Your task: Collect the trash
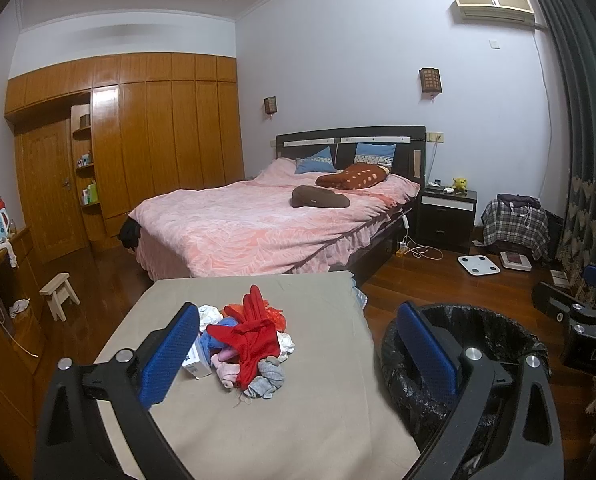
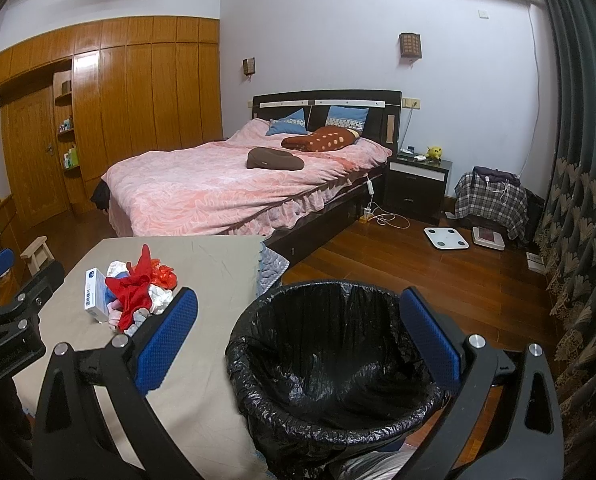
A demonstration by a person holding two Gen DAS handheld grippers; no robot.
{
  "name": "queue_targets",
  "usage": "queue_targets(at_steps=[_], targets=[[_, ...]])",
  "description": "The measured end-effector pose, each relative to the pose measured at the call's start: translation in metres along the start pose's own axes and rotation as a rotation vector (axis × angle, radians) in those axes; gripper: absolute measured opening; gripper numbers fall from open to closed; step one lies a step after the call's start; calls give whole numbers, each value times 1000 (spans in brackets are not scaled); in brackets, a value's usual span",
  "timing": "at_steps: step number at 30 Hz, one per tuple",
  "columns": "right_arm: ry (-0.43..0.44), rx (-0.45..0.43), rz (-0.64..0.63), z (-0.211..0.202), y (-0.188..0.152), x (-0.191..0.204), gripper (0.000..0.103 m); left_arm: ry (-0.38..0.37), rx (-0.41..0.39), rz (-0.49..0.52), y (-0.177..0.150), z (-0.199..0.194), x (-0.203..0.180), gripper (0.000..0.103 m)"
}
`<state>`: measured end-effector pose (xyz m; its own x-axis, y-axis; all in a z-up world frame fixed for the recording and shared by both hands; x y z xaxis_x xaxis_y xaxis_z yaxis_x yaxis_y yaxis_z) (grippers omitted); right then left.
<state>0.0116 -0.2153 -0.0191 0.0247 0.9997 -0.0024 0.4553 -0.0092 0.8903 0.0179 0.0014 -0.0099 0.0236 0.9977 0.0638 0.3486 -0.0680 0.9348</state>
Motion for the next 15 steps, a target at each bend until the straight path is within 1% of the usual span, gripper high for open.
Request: queue_targets(at_steps=[15], targets=[[0, 3, 0, 0, 0, 0, 98, -1, 7, -4, -1, 3, 3, 97]])
Point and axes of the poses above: each gripper's, at about its wrist camera, not at the fingertips, and z roughly the way its jaws point, x to its left, y to its top, the point moved 2 cm from there along z, roughly the way its jaws point, and after that the axes turned 1 degree about -z, right-handed, at the moved point
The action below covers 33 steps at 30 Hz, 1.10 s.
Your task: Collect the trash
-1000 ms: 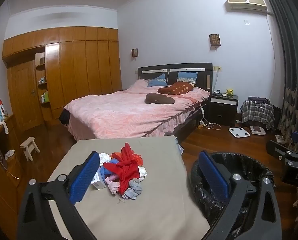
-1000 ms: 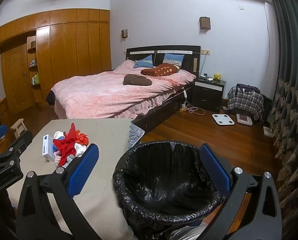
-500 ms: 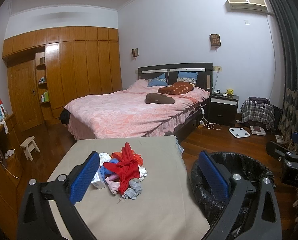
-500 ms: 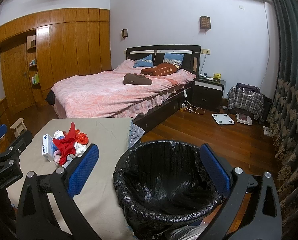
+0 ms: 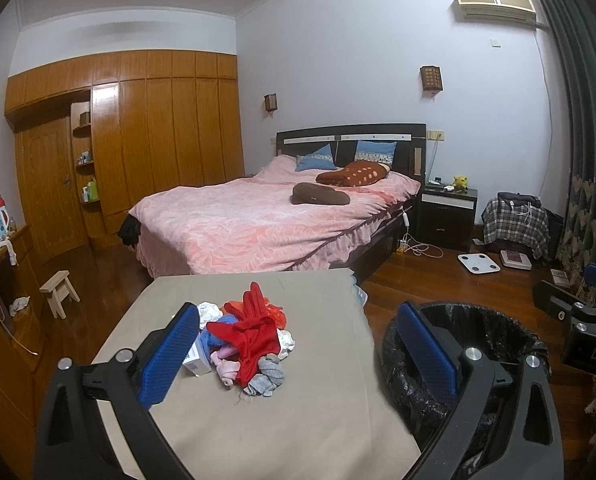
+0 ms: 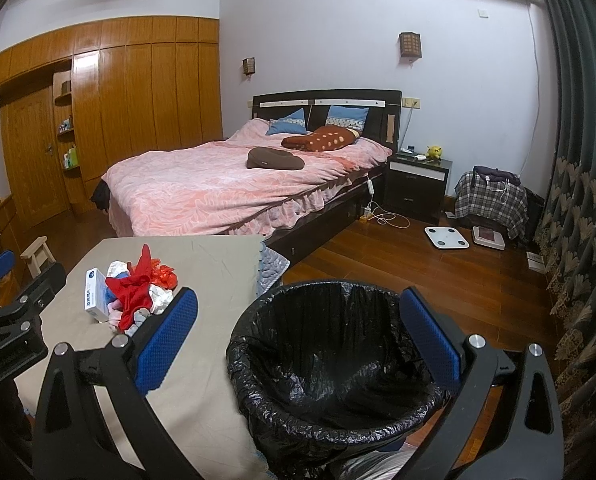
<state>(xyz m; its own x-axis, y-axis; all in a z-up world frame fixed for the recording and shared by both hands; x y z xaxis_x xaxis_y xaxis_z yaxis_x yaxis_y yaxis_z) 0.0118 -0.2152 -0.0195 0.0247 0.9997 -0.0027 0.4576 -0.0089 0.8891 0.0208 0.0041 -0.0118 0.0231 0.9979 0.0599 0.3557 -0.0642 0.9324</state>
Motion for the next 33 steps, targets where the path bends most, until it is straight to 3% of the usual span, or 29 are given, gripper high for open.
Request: queue_targets(at_steps=[33], targets=[[-1, 1, -1, 2, 1, 1, 98, 2, 3, -5, -7, 2, 7, 97]])
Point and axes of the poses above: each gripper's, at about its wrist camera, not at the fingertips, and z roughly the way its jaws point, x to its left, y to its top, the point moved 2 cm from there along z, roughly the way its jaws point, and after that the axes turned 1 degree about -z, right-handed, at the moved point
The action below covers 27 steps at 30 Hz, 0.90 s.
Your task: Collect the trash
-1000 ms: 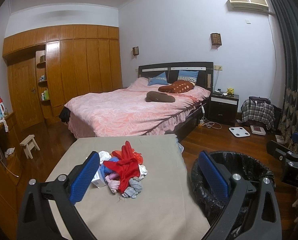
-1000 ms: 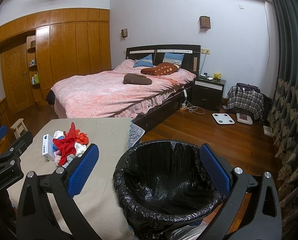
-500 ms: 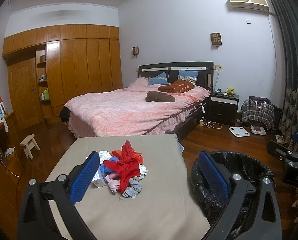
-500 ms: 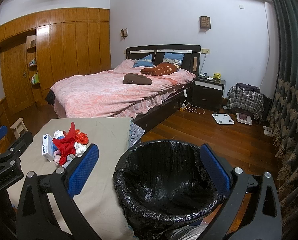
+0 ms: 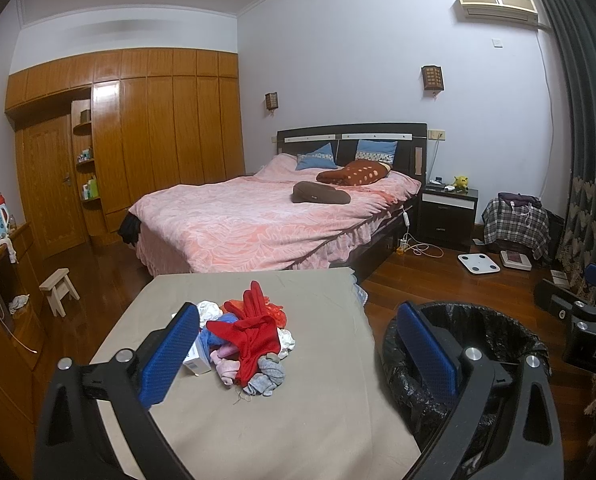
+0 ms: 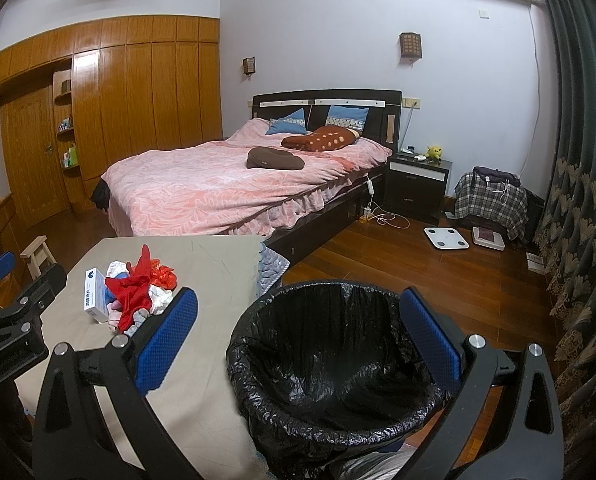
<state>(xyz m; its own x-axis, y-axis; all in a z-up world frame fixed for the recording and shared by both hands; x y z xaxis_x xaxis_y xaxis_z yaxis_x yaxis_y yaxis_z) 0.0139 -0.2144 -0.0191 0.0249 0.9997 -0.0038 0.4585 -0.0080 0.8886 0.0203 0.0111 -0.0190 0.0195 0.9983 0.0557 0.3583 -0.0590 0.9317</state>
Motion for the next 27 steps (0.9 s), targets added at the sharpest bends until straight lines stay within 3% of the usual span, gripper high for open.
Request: queue_targets(at_steps=[17, 27], targets=[[11, 11, -11, 12, -5, 10, 98, 9, 13, -14, -3, 10, 9, 97], [113, 41, -39, 55, -3, 57, 98, 117, 53, -33, -15, 42, 66, 97]])
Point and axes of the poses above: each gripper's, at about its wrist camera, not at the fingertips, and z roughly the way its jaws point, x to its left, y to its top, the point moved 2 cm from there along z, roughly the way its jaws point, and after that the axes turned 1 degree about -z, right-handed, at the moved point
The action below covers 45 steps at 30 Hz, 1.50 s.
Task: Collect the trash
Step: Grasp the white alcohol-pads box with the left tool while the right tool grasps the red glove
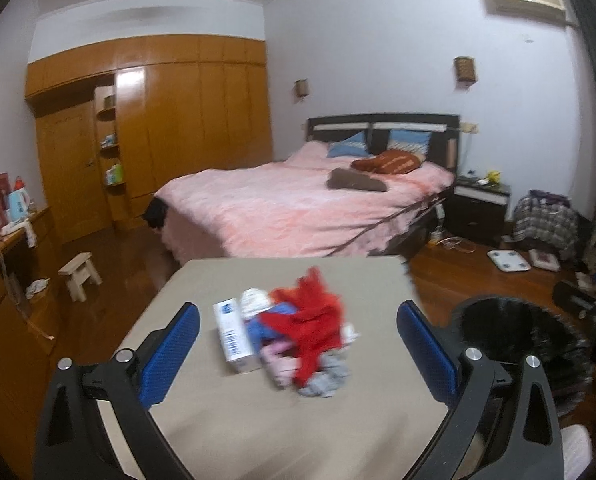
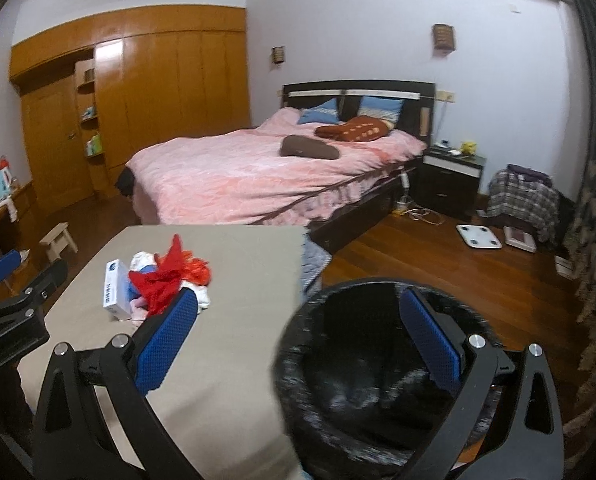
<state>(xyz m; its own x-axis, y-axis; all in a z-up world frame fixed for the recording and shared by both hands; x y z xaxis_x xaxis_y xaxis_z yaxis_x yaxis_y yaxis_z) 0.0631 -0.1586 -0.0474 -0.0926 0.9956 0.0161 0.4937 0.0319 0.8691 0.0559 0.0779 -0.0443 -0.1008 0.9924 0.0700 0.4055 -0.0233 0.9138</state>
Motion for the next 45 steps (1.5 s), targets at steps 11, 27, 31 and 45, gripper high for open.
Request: queue_targets(at_steps=[11, 27, 31, 45], targets=[[110, 86, -48, 92, -28, 74, 98, 86, 127, -55, -47, 67, 83, 97], [131, 130, -86, 180, -26, 114, 81, 101, 185, -86, -66, 149, 94, 91], [130, 138, -73, 188, -27, 111, 81, 84, 207, -95, -70, 170, 91, 83], [203, 126, -90, 192, -22, 126, 81, -2, 247, -135, -73, 187, 91, 32]])
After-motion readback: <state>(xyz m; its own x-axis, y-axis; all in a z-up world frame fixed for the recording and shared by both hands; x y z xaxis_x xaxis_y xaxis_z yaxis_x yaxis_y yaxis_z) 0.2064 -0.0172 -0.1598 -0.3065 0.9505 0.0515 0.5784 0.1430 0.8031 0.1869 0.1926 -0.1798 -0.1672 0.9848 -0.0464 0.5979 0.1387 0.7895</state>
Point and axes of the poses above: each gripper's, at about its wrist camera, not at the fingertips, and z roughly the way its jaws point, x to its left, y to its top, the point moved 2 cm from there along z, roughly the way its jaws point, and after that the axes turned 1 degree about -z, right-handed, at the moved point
